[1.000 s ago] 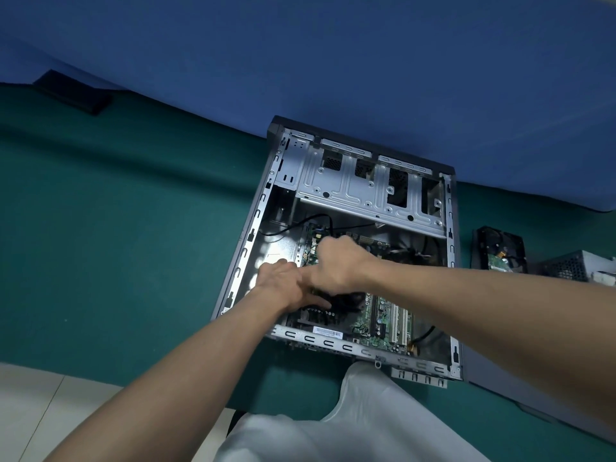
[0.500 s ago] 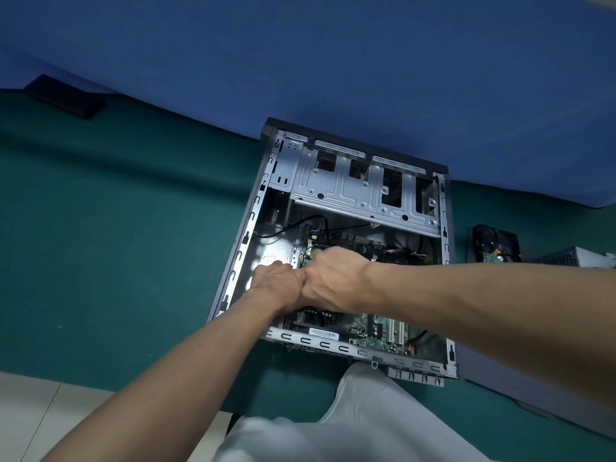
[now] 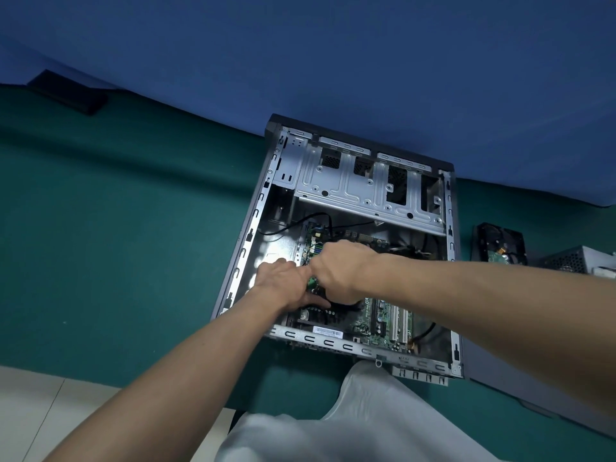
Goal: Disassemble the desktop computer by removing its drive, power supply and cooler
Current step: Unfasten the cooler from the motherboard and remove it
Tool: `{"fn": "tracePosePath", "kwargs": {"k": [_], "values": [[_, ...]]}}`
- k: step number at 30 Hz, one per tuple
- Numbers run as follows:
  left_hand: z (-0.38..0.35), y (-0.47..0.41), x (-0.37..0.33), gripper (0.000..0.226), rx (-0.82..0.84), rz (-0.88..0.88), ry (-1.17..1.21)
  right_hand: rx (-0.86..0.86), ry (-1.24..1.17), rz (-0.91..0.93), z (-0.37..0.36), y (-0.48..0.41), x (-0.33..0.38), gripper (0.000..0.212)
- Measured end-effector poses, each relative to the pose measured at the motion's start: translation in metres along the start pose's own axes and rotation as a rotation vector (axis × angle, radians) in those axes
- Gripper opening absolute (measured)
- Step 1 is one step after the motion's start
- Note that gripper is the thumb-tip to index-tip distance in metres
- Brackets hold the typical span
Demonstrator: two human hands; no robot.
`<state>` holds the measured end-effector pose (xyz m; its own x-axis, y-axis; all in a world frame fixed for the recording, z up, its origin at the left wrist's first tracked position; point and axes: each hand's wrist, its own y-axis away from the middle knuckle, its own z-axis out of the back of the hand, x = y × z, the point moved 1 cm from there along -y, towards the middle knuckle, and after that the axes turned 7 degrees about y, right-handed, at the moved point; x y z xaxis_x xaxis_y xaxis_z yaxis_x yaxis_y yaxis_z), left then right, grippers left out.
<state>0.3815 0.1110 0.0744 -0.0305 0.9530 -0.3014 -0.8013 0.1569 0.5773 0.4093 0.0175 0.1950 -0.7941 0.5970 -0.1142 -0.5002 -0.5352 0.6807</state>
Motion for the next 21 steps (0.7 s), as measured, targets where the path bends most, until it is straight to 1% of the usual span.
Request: {"fn": "tracePosePath", "kwargs": {"k": [2, 3, 4, 5, 6, 7, 8, 11, 12, 13, 14, 15, 16, 18, 21], "values": [[-0.002, -0.002, 0.001, 0.056, -0.042, 0.019, 0.028, -0.108, 0.280, 0.188, 0.004, 0.002, 0.003, 0.030], [-0.003, -0.004, 0.001, 0.054, -0.055, 0.024, 0.037, -0.155, 0.378, 0.259, 0.003, 0.001, 0.005, 0.032], [-0.003, -0.004, 0.000, 0.053, -0.059, 0.024, 0.037, -0.192, 0.418, 0.300, 0.003, 0.000, 0.006, 0.033], [-0.003, -0.004, 0.000, 0.052, -0.055, 0.023, 0.036, -0.205, 0.394, 0.305, 0.001, -0.002, 0.007, 0.033], [-0.003, -0.004, 0.000, 0.051, -0.055, 0.019, 0.041, -0.203, 0.303, 0.273, -0.001, -0.004, 0.007, 0.034], [-0.003, -0.005, 0.000, 0.051, -0.055, 0.013, 0.056, -0.177, 0.141, 0.194, -0.002, -0.005, 0.005, 0.036], [-0.003, -0.005, 0.000, 0.054, -0.052, 0.010, 0.067, -0.135, -0.066, 0.083, -0.004, -0.008, 0.003, 0.037], [0.001, -0.002, -0.001, 0.078, -0.001, 0.011, 0.019, -0.038, -0.736, -0.345, -0.010, -0.011, -0.005, 0.036], [0.001, -0.002, -0.001, 0.083, 0.010, -0.004, -0.004, -0.005, -0.943, -0.469, -0.011, -0.010, -0.008, 0.035], [0.001, -0.002, -0.001, 0.085, 0.020, -0.020, -0.017, 0.049, -1.091, -0.555, -0.012, -0.010, -0.010, 0.030], [0.002, -0.001, -0.002, 0.085, 0.027, -0.029, -0.018, 0.115, -1.154, -0.587, -0.010, -0.007, -0.011, 0.025], [0.002, -0.001, -0.001, 0.084, 0.032, -0.032, -0.011, 0.162, -1.118, -0.564, -0.007, -0.006, -0.011, 0.022], [0.003, 0.000, -0.001, 0.081, 0.036, -0.028, -0.002, 0.173, -0.996, -0.501, -0.006, -0.005, -0.011, 0.021], [0.003, 0.000, -0.001, 0.070, 0.030, -0.011, 0.015, 0.130, -0.593, -0.320, -0.004, -0.005, -0.005, 0.022], [0.001, 0.000, 0.000, 0.028, -0.033, 0.003, 0.013, 0.021, 0.001, -0.053, -0.001, 0.001, 0.010, 0.025]]}}
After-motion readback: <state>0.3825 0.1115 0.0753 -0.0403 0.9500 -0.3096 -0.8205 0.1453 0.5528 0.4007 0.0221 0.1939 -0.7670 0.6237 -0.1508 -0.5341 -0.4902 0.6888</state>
